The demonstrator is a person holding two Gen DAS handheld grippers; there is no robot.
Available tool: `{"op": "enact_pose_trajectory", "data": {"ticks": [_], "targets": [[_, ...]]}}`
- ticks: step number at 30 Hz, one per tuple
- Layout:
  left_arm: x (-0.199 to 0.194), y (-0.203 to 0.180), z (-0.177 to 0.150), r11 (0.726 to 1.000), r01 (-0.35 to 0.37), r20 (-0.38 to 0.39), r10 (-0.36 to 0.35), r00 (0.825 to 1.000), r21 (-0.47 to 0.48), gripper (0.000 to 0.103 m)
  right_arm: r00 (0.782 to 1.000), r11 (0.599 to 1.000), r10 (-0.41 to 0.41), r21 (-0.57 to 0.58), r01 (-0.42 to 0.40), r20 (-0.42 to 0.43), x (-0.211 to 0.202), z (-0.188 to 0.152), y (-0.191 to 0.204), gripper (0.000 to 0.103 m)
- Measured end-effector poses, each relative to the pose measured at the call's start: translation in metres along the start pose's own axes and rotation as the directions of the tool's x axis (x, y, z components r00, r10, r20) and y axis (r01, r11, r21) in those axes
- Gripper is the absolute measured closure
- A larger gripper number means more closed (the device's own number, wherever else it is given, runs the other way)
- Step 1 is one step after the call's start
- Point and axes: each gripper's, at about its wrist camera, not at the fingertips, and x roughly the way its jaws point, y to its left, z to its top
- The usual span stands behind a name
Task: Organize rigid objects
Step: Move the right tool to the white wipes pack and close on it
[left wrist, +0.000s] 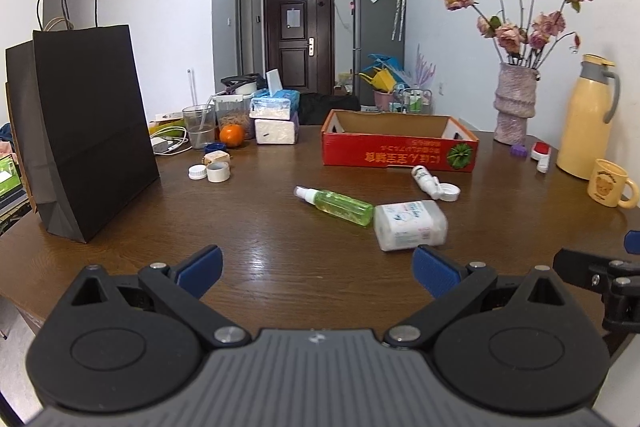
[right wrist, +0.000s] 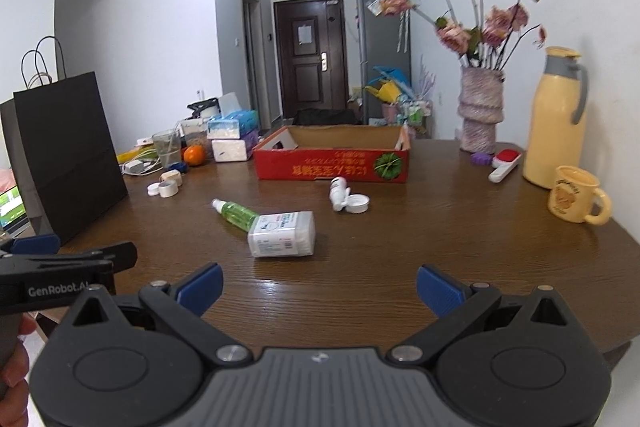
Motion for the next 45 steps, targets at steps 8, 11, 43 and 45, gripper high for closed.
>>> {"op": "enact_pose_trajectory", "data": {"ticks": [8, 11, 43, 45], "targets": [[0.038, 0.02, 0.006, 0.999, -0.032, -0.011, 0.032, 0.999, -0.021, 0.0, 0.999, 0.999, 0.032, -0.013, -0.032, -0.023, 0.048, 0.008, 0.017, 0.0], [0.055, 0.03, 0.006, 0.999, -0.039, -0.028, 0.038, 0.999, -0.035, 0.0, 0.999, 0.999, 0.034, -0.021, -0.035, -0.032, 0.064, 0.009, 0.024, 0.0], [0.181, 0.094, 0.029, 0.995, -0.067, -0.182, 0.052, 0.982, -0.079, 0.0, 0.976, 0.997, -0.076, -0.024, 0.072, -0.205, 0.24, 0.035, 0.061, 0.002], [0.185, 0.093, 0.031, 0.995, -0.07, -0.189, 0.054, 0.98, -0.076, 0.0, 0.973, 0.997, -0.072, -0.018, 0.07, -0.221, 0.247, 0.036, 0.059, 0.007]]}}
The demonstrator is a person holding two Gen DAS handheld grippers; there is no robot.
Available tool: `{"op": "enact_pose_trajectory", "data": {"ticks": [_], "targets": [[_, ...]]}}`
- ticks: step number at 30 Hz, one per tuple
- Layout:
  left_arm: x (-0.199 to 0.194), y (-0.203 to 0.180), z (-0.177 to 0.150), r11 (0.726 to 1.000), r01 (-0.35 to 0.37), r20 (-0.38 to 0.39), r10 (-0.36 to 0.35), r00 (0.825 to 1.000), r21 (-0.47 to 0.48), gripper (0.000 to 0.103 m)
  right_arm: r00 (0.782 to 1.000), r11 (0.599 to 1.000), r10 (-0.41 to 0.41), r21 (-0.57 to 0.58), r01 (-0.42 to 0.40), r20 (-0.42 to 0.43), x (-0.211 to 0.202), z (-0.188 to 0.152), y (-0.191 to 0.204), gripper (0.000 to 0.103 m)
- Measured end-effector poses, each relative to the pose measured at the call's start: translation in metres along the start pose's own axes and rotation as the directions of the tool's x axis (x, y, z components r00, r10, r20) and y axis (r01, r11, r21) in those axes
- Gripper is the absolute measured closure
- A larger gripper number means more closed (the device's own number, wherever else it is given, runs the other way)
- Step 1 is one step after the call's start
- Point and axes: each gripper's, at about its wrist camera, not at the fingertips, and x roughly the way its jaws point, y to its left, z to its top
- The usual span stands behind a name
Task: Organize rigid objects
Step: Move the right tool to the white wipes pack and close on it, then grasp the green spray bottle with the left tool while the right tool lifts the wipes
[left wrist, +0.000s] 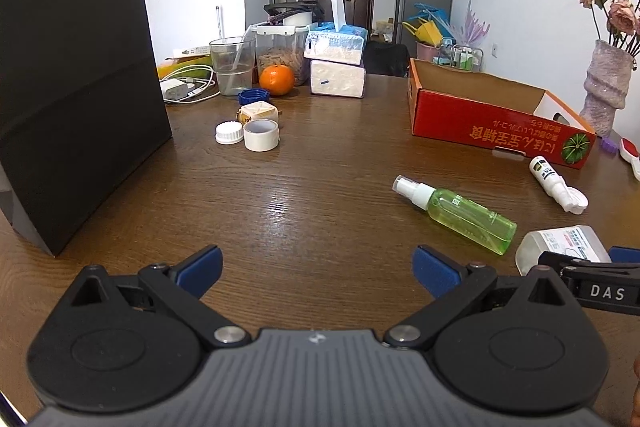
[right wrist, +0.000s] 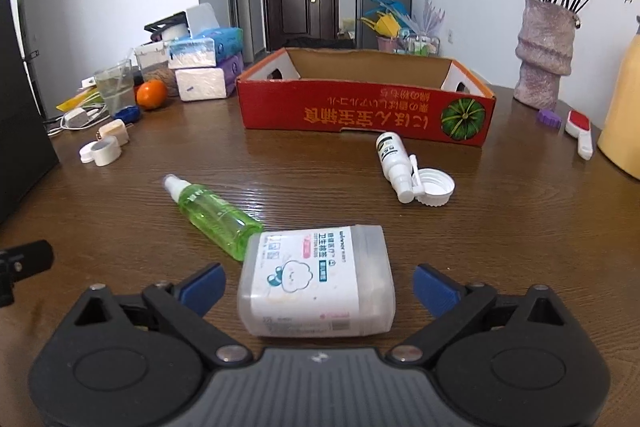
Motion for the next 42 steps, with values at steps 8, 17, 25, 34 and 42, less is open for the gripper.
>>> {"op": "enact_pose_trajectory", "data": {"ticks": [8, 17, 25, 34, 42], "targets": [[0.009, -0.008, 0.01, 1.0, -0.013, -0.017, 0.013, 1.0, 0.006, 0.0, 0.996, 0.999, 0.033, 0.005, -0.032, -0.085, 0.028, 0.003, -0.004, 0.02], [0.016, -0.031, 0.019, 1.0, -0.016, -0.033, 0.017, 0.999, 0.013, 0.0, 0.996, 0.995, 0.084, 0.063, -0.081, -0.039, 0.03, 0.004, -0.026, 0.021], [0.029, -0.071, 0.032, 1.0, 0.012, -0.054, -0.011, 0.998, 0.023, 0.0, 0.994, 0.99, 0.097, 0.093, -0.102, 0.057, 0.02, 0.009, -0.056, 0.021], [0.066, -0.119, 0.046, 1.0, -0.011, -0.142, 0.009, 0.99, -0.017, 0.0, 0.986, 0.991, 0.063, 0.105, -0.08, 0.155, 0.017, 0.016, -0.102, 0.021], [0.099, -0.149, 0.043, 0.989, -0.143, -0.194, 0.133, 0.972, -0.039, 0.0, 0.973, 0.988, 0.085, 0.111, -0.111, 0.215, 0.027, 0.023, -0.13, 0.021]]}}
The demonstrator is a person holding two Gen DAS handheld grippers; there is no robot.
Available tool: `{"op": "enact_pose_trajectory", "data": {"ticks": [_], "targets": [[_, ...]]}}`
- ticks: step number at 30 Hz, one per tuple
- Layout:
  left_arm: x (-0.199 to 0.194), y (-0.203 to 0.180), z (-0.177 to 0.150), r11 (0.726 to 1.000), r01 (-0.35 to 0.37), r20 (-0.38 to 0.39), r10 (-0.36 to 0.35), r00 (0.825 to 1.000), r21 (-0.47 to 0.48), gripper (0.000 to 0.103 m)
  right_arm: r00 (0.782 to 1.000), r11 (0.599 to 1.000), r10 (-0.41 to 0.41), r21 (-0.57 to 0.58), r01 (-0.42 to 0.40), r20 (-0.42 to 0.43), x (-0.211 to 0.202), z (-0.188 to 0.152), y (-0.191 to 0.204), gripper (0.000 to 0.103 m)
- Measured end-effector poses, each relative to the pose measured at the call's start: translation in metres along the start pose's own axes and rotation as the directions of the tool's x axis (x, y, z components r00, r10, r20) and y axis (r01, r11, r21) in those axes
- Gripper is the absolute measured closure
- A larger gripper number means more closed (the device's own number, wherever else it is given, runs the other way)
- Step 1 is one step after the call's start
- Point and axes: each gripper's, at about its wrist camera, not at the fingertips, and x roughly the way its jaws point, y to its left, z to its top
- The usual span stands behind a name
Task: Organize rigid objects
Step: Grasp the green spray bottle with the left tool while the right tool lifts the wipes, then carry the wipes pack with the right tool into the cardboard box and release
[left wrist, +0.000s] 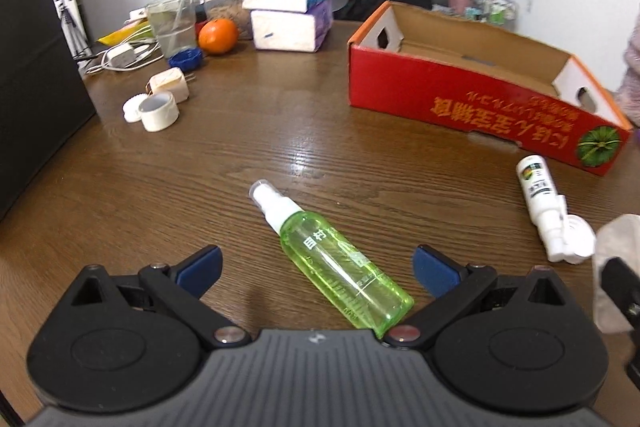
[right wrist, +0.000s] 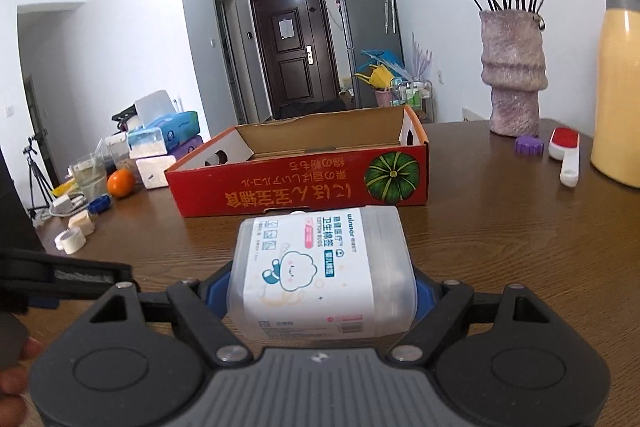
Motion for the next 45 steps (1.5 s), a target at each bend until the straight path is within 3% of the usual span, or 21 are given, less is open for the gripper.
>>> {"op": "enact_pose_trajectory", "data": {"ticks": [3, 10, 15, 22, 24, 45], "targets": [[0.01, -0.004, 0.0, 0.999, -0.046, -0.019, 0.045, 0.999, -0.017, 0.0, 1.0, 1.0, 0.019, 0.001, -0.019, 0.002, -0.001, -0.002, -0.003, 0.021], [0.02, -0.006, -0.004, 0.997, -0.068, -0.044, 0.067, 0.997, -0.038, 0.0, 0.999, 1.0, 0.024, -0.005, -0.023, 0.027, -0.006, -0.005, -0.003, 0.021], [0.022, -0.006, -0.006, 0.998, -0.048, -0.046, 0.047, 0.998, -0.032, 0.011, 0.999, 1.0, 0.017, -0.009, -0.016, 0.031, -0.006, -0.007, -0.002, 0.021], [0.012, -0.009, -0.009, 1.0, 0.022, -0.018, -0.022, 1.0, 0.009, 0.062, 1.0, 1.0, 0.006, -0.01, -0.006, 0.03, -0.004, -0.009, -0.001, 0.021], [0.011, -0.006, -0.008, 0.999, 0.041, -0.018, -0.04, 0.999, 0.009, 0.07, 1.0, 1.0, 0.004, -0.008, -0.004, 0.03, -0.004, -0.009, -0.001, 0.021], [-0.001, 0.015, -0.007, 0.991, 0.125, 0.004, -0.125, 0.992, 0.054, 0.071, 0.998, 0.997, -0.042, -0.069, 0.044, 0.037, -0.002, -0.012, 0.012, 0.021]]}}
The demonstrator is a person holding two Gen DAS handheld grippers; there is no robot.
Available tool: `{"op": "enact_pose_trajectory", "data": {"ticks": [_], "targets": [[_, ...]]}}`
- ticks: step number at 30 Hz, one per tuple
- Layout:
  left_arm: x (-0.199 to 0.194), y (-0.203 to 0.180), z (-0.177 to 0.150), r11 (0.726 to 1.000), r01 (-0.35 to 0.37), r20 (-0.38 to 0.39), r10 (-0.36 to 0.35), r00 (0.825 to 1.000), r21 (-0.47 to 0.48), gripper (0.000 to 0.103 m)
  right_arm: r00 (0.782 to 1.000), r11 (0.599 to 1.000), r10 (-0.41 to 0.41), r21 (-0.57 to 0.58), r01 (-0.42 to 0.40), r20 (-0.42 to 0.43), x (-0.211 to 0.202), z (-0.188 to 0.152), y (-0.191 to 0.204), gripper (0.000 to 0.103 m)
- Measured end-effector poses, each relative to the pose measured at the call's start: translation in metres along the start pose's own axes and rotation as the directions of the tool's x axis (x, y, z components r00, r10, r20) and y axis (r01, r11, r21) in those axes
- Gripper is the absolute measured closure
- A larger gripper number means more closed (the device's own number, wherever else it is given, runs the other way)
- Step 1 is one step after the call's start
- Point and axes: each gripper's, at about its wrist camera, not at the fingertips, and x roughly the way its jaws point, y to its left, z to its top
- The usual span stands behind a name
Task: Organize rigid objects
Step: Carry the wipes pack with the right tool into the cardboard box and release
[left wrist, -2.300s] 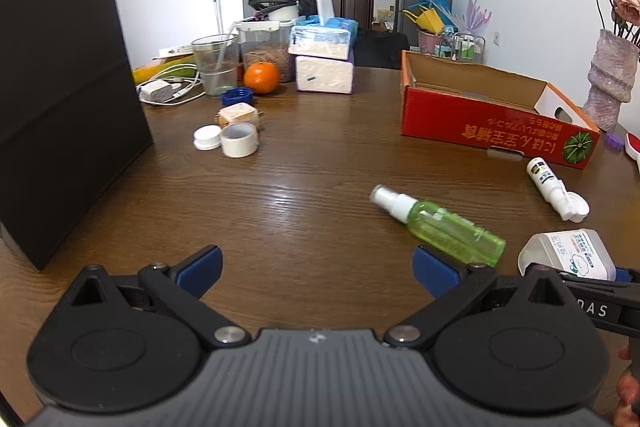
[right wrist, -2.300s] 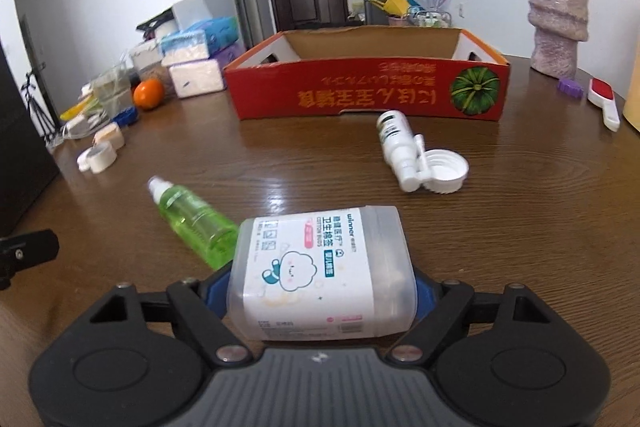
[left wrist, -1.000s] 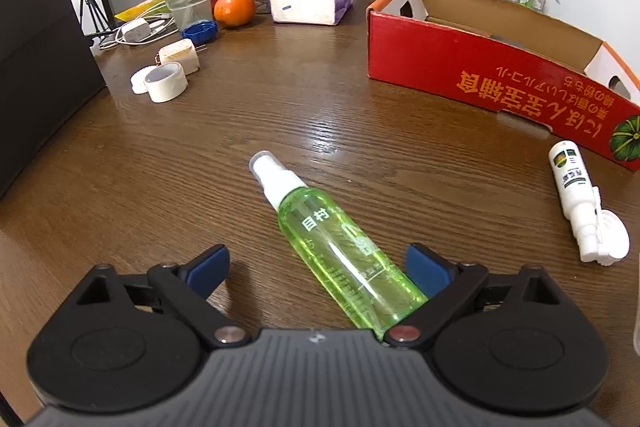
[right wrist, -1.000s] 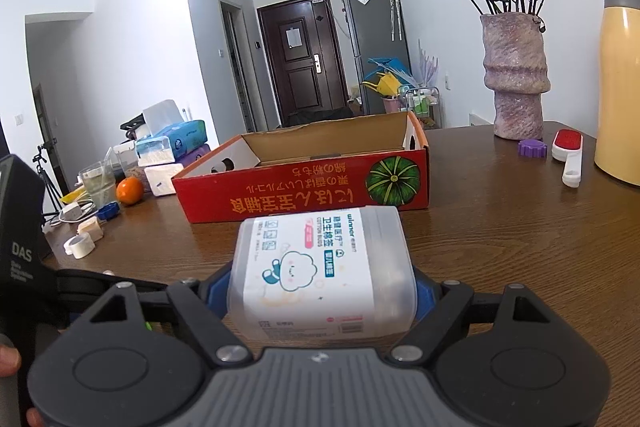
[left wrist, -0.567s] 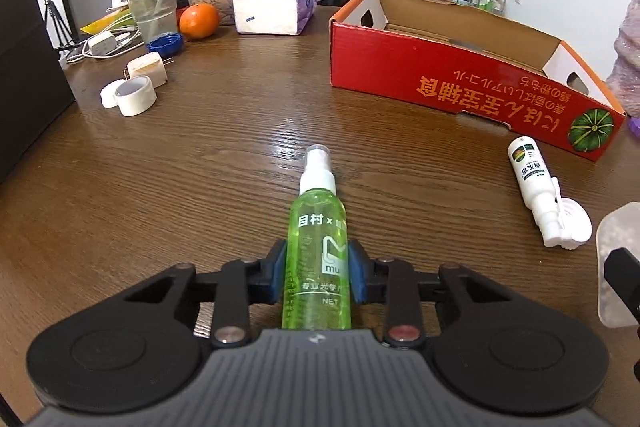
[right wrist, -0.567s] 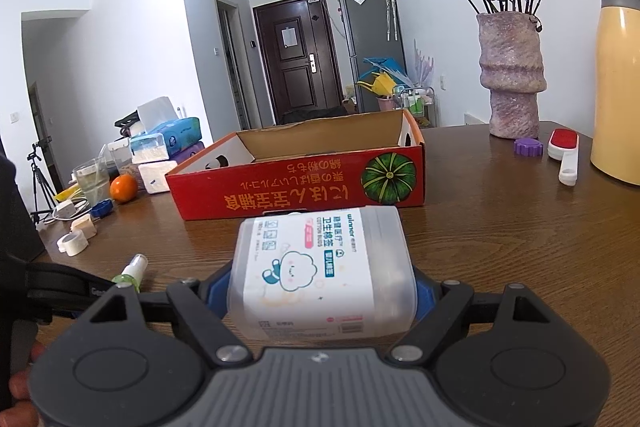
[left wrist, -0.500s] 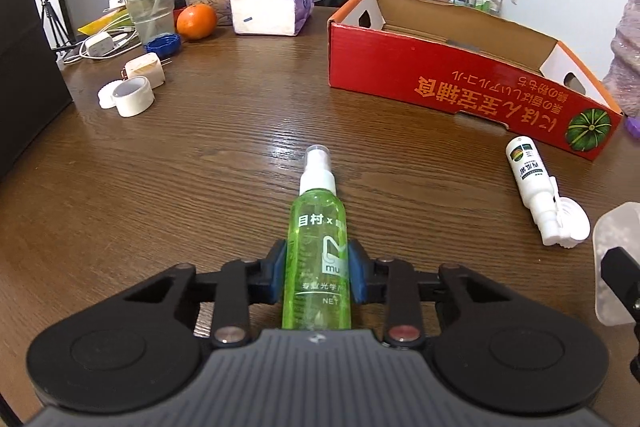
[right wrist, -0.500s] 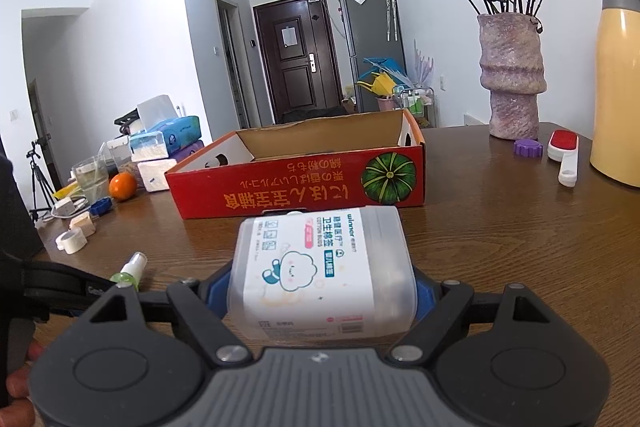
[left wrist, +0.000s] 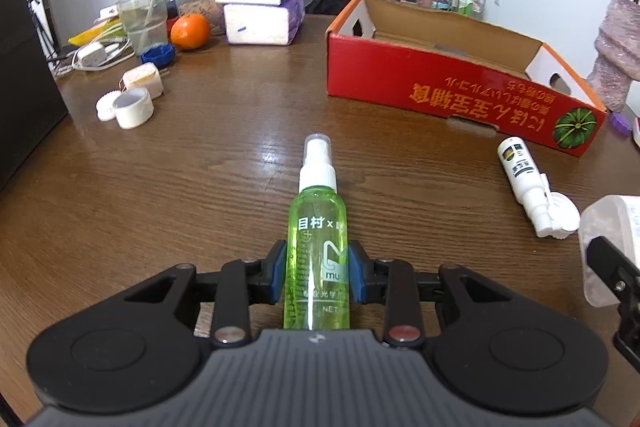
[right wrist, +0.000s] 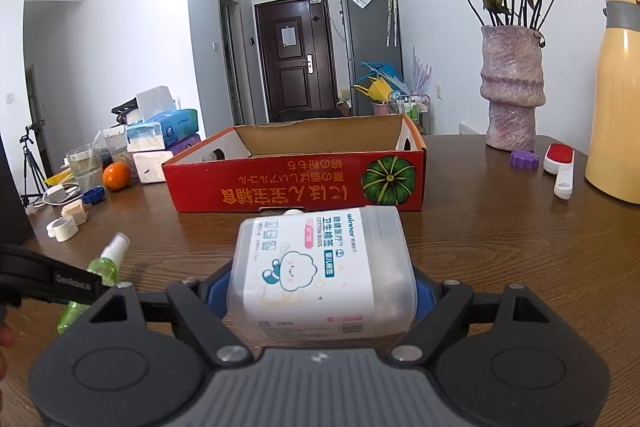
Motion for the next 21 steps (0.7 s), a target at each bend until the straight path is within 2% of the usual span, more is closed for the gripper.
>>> {"op": "enact_pose_trajectory", "data": {"ticks": [9, 16, 21], "targets": [[-0.023, -0.006, 0.014, 0.998, 0.031, 0.053, -0.034, 0.998, 0.058, 0.071, 1.0, 1.0, 0.018, -0.006, -0.018, 0.007, -0.008, 0.013, 0.009, 0.021], [-0.038, -0.006, 0.027, 0.996, 0.049, 0.081, -0.055, 0.995, 0.068, 0.071, 0.998, 0.999, 0.04, -0.023, -0.039, 0.045, -0.018, 0.039, 0.017, 0.021], [-0.053, -0.007, 0.042, 0.995, 0.057, 0.116, -0.066, 0.991, 0.08, 0.071, 0.997, 0.998, 0.063, 0.008, -0.064, 0.045, -0.018, 0.061, 0.014, 0.021]]}}
